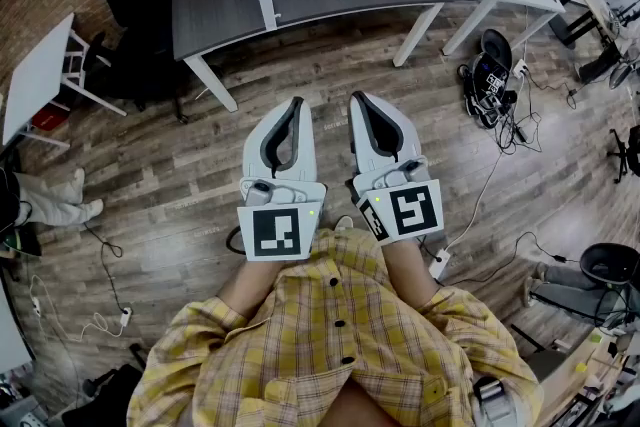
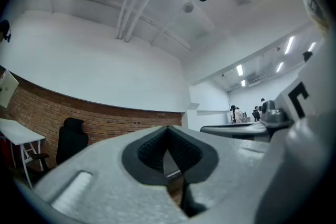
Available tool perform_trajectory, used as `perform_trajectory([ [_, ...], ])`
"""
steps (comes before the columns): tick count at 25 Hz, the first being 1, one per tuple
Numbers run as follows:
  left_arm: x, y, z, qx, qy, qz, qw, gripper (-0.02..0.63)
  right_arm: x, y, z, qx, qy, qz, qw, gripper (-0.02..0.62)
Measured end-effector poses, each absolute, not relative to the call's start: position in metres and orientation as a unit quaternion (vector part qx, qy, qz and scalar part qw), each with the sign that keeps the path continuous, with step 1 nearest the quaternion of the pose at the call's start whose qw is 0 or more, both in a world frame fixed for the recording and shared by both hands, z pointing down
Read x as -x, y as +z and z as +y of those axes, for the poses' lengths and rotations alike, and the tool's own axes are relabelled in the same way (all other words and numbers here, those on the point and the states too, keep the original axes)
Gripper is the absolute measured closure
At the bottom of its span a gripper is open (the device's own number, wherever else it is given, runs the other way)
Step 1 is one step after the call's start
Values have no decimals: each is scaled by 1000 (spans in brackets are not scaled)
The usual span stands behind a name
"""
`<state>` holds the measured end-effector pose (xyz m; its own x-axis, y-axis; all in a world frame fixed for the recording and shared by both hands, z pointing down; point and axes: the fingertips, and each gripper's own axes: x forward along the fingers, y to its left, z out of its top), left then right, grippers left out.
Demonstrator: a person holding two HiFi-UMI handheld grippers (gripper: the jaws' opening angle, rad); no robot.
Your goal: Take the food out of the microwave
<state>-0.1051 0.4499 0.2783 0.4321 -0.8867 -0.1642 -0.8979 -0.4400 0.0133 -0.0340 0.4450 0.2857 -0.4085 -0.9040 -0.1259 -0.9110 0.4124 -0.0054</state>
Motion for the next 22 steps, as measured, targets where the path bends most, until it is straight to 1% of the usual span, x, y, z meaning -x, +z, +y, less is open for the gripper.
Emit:
perform_trajectory([
  [10, 78, 282, 456, 837, 68, 542, 41, 606, 11, 288, 449, 516, 22, 855, 55, 592],
  [22, 24, 297, 474, 819, 64, 569, 46, 606, -44, 302, 462, 488, 8, 871, 65, 591],
])
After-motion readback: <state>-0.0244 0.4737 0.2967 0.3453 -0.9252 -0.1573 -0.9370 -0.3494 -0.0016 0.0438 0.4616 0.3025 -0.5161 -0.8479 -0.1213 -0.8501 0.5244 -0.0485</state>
